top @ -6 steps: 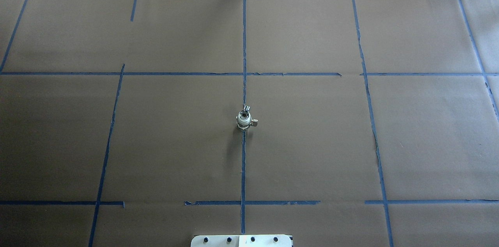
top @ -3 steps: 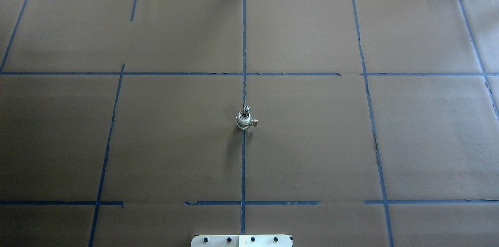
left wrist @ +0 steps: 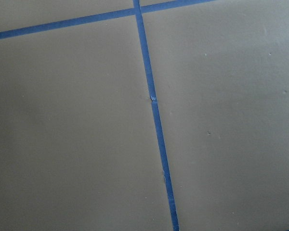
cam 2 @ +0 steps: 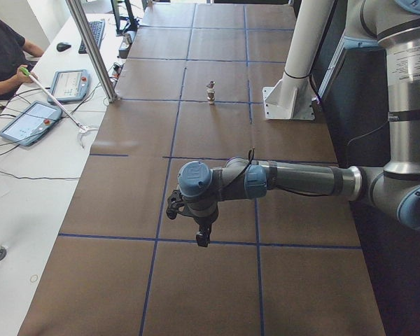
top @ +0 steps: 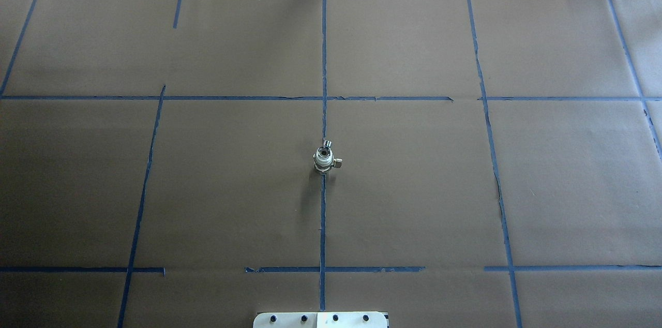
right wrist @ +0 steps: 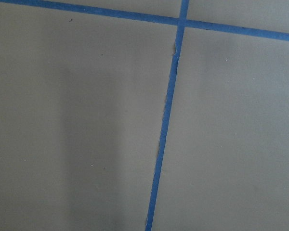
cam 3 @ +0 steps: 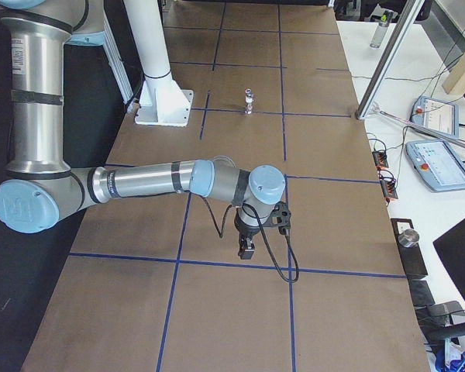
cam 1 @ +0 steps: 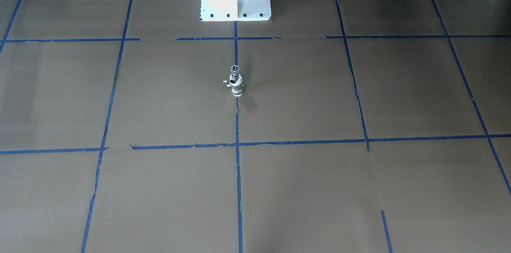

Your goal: Assemble PPR valve and pipe with both arms

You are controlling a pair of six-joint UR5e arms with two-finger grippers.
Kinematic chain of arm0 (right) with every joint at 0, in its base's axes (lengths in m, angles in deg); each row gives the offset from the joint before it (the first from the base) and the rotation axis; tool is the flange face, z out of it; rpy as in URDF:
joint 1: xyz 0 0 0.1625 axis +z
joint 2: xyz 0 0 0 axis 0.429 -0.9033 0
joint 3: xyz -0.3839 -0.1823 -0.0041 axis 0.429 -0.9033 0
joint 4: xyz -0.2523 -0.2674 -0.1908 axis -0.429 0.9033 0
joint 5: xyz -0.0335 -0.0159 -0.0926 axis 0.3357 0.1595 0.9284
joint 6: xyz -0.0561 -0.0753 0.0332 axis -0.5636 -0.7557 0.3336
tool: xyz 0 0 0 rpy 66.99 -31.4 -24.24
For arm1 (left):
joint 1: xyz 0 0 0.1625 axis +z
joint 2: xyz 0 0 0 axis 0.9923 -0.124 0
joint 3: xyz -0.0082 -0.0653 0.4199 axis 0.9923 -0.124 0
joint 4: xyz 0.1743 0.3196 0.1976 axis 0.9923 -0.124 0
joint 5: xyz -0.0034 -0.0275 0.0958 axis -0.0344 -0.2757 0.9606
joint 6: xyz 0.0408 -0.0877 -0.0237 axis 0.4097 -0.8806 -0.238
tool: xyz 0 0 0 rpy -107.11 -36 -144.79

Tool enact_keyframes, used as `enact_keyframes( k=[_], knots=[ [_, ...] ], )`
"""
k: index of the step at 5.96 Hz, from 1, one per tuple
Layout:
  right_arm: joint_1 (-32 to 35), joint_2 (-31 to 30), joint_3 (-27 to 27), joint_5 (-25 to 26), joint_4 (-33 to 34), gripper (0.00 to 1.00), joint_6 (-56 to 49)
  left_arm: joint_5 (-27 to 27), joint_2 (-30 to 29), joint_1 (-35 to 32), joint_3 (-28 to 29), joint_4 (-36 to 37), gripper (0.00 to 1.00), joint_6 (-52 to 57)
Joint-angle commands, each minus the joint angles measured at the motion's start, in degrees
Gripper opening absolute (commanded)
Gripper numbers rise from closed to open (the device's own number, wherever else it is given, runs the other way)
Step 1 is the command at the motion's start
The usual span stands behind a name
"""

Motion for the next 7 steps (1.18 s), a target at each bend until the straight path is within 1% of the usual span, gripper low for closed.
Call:
enact_keyframes(
  k=[1,2,3,4,5,6,7],
  knots=[
    [-0.6,0.1,-1.2,0.0,-2.5,1.00,1.1,0.2,-0.6,0.0,-0.2,0.0,1.00,-0.1],
    [-0.9,-0.1,-3.8,-0.2,-5.2,1.00,1.1,0.3,-0.2,-0.1,-1.4,0.0,1.00,-0.1],
    [-0.8,-0.3,-5.6,0.0,-9.6,1.00,1.1,0.4,0.1,-0.1,-1.4,0.1,1.00,0.0],
    [-0.8,-0.6,-5.5,-0.1,-9.9,1.00,1.3,0.4,0.7,-0.1,-1.3,0.1,1.00,0.0],
    [-0.6,-0.7,-4.2,-1.0,-9.9,1.00,1.4,0.4,0.7,-0.4,-1.6,0.1,1.00,0.0],
    [-0.6,-0.4,-4.1,-0.8,-9.9,1.00,1.4,2.9,0.7,-0.4,-1.1,0.3,1.00,0.0],
    [0.2,-0.3,-3.9,-0.7,-9.9,1.00,2.1,3.0,0.7,-0.4,-1.5,0.7,1.00,-0.2]
  ],
)
